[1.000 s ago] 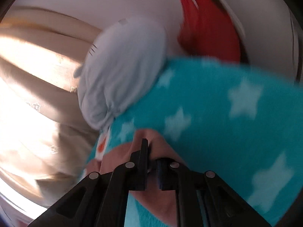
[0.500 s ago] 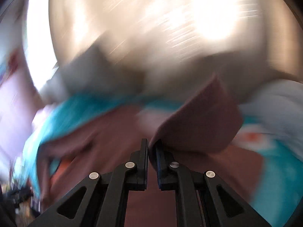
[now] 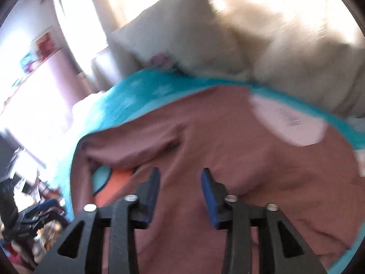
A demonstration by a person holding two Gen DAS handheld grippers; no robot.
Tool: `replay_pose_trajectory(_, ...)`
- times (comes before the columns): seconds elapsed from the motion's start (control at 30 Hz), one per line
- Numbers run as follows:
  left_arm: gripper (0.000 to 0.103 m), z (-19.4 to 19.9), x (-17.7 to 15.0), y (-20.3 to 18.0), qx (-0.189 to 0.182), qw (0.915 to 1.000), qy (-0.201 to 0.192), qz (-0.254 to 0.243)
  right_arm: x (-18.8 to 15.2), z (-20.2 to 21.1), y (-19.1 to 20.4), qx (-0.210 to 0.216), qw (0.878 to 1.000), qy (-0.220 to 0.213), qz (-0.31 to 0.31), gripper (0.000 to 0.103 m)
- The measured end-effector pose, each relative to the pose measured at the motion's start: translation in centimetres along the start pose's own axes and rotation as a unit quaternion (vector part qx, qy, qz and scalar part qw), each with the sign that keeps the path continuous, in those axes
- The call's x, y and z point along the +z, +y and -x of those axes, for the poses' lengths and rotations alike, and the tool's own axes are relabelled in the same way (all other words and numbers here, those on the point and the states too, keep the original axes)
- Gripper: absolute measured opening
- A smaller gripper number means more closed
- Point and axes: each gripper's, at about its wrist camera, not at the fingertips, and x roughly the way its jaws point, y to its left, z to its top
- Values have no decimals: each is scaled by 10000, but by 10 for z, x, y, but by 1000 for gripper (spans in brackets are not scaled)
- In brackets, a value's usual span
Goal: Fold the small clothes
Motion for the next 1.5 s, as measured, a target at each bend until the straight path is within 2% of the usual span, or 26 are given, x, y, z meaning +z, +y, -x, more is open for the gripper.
replay_pose_trajectory(0.07,68,-6,0,3,-35,9999,65,105,3,-8,-5,-418,9989,152,115,50)
replay_pose_trajectory(0.2,68,-8,-2,2,-96,9998,135,106,0,-52,3,-847,9936,662,358,50)
replay_pose_trajectory(0.23,68,-6,-2,1,-82,9999,118,69,-2,-63,6,-1161,9895,708,480,40)
replay_pose_trajectory(0.3,68,-2,-2,3,-53,10000,50,33,-7,-69,4,-1325,9875,714,462,6)
replay_pose_trajectory(0.37,70,-1,-1,6,-31,10000,-1,37,-2,-61,0,-1242,9904,588,161,6)
replay_pose_trajectory(0.47,70,-6,2,10,-28,9999,45,104,18,-41,8,-1155,9933,66,31,6)
replay_pose_trajectory(0.57,70,-8,4,8,-93,9998,88,128,41,-38,22,-845,9960,-305,-15,7)
replay_pose_trajectory(0.63,70,-6,3,3,-75,9999,52,54,47,-55,30,-554,9983,-177,-50,9)
replay_pose_trajectory(0.7,70,-6,3,-2,-83,10000,54,9,45,-83,39,-116,9997,205,30,10)
replay_pose_trajectory(0.77,70,-5,4,-7,-85,9999,55,-59,38,-102,43,-9,9988,473,89,14)
replay_pose_trajectory(0.8,70,-5,5,-10,-70,9999,41,-111,34,-100,41,89,9990,427,25,18)
replay_pose_trajectory(0.87,71,-5,6,-13,-21,9998,19,-211,30,-83,28,501,9979,295,-302,33)
replay_pose_trajectory(0.9,71,-6,7,-14,-8,9997,21,-233,28,-70,20,657,9965,204,-466,45)
replay_pose_trajectory(0.93,71,-7,8,-14,-16,9997,32,-231,25,-53,9,740,9953,54,-630,49)
replay_pose_trajectory(1.0,71,-11,10,-14,-29,9998,65,-205,18,-22,-18,448,9952,-222,-844,49)
replay_pose_trajectory(1.03,71,-13,11,-15,-40,9998,84,-190,13,-12,-34,57,9957,-230,-899,49)
replay_pose_trajectory(1.1,71,-17,11,-16,-46,9998,112,-165,0,0,-69,-885,9914,-98,-956,49)
replay_pose_trajectory(1.17,71,-18,10,-18,-47,9998,132,-148,-15,3,-101,-1328,9835,140,-1219,44)
replay_pose_trajectory(1.23,71,-17,10,-21,-42,9998,137,-124,-32,1,-133,-1907,9697,461,-1456,16)
replay_pose_trajectory(1.27,71,-15,9,-22,-28,9998,120,-127,-42,3,-151,-2204,9600,609,-1613,12)
replay_pose_trajectory(1.3,71,-13,9,-23,-4,9998,91,-147,-50,10,-166,-2218,9570,544,-1786,7)
replay_pose_trajectory(1.33,71,-11,9,-25,37,9998,57,-179,-56,21,-181,-2137,9553,393,-2003,6)
replay_pose_trajectory(1.4,71,-10,9,-26,108,9998,29,-193,-63,34,-200,-2656,9364,391,-2260,7)
replay_pose_trajectory(1.43,71,-9,10,-26,115,9998,29,-170,-66,41,-210,-3095,9209,436,-2328,8)
replay_pose_trajectory(1.47,71,-8,11,-26,121,9998,22,-154,-68,45,-216,-3223,9135,459,-2438,8)
replay_pose_trajectory(1.5,72,-6,12,-26,144,9998,-20,-146,-72,53,-223,-3114,9127,395,-2618,8)
